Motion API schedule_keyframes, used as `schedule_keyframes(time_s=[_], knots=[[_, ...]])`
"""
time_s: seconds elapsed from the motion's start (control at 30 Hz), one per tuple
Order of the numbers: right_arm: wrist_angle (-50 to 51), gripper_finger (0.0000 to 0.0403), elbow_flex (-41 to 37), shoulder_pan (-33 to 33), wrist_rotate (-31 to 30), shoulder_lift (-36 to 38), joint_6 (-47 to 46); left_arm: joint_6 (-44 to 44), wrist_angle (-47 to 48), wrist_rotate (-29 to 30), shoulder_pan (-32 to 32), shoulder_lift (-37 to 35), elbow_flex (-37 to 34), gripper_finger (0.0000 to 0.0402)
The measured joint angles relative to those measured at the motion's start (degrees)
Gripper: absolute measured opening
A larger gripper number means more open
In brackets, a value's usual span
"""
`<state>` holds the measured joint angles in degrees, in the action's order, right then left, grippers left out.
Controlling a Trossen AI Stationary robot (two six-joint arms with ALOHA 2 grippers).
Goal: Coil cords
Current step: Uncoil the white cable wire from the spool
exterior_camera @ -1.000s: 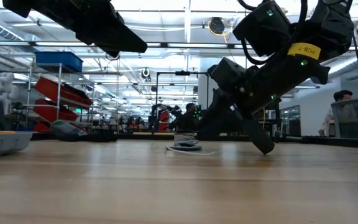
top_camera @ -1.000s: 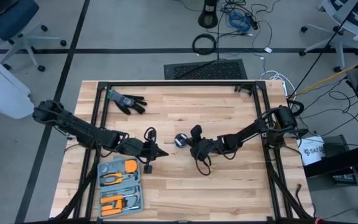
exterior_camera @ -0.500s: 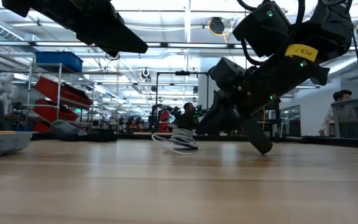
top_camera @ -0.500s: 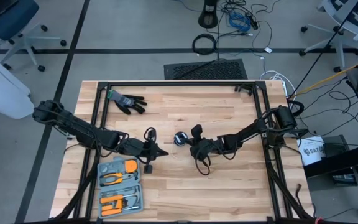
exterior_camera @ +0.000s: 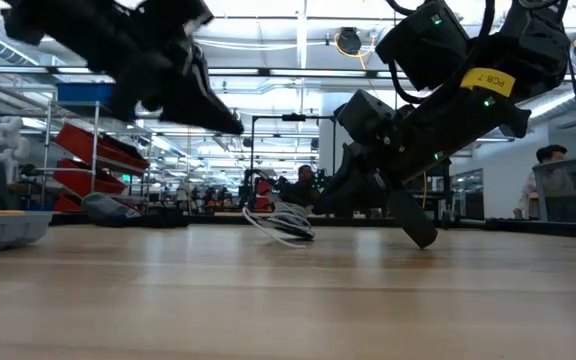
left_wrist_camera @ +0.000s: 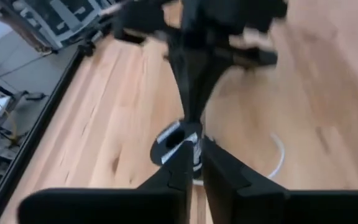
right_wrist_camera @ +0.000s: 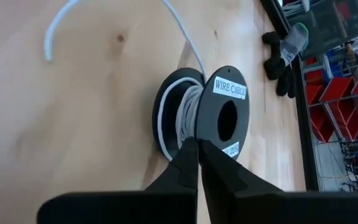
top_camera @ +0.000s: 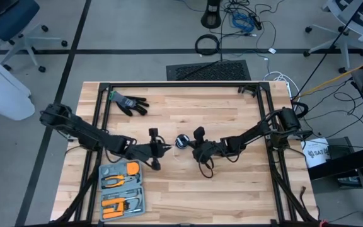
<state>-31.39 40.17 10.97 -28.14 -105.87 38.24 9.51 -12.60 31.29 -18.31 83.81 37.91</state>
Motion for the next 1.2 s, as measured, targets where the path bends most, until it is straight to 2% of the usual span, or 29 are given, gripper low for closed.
schedule_keyframes(time_s=[0.17,0.3,0.67,0.97,1.1,1.2], knots=[[0.27,0.0,-0.05,1.05,0.13,1.32,-0.72,2.28,-7.99,4.68,0.1,5.55,-0.04,0.0075],[0.98,0.0001,-0.05,1.94,0.16,2.5,-2.92,6.1,-13.31,4.85,0.66,7.92,-0.04,0.0077],[3.35,0.0001,0.02,2.44,0.04,3.4,-9.01,4.94,-12.59,0.38,0.8,7.63,0.44,0.0077],[3.43,0.0001,0.02,2.4,0.0,3.43,-8.83,4.33,-10.4,-0.98,3.27,7.63,0.28,0.0077],[3.43,0.0001,0.04,2.26,0.0,3.46,-8.78,4.36,-10.53,-4.81,4.34,8.36,0.28,0.0077],[3.46,0.0001,0.06,2.26,-0.01,3.46,-8.85,4.58,-10.44,-5.25,4.46,9.88,0.26,0.0077]])
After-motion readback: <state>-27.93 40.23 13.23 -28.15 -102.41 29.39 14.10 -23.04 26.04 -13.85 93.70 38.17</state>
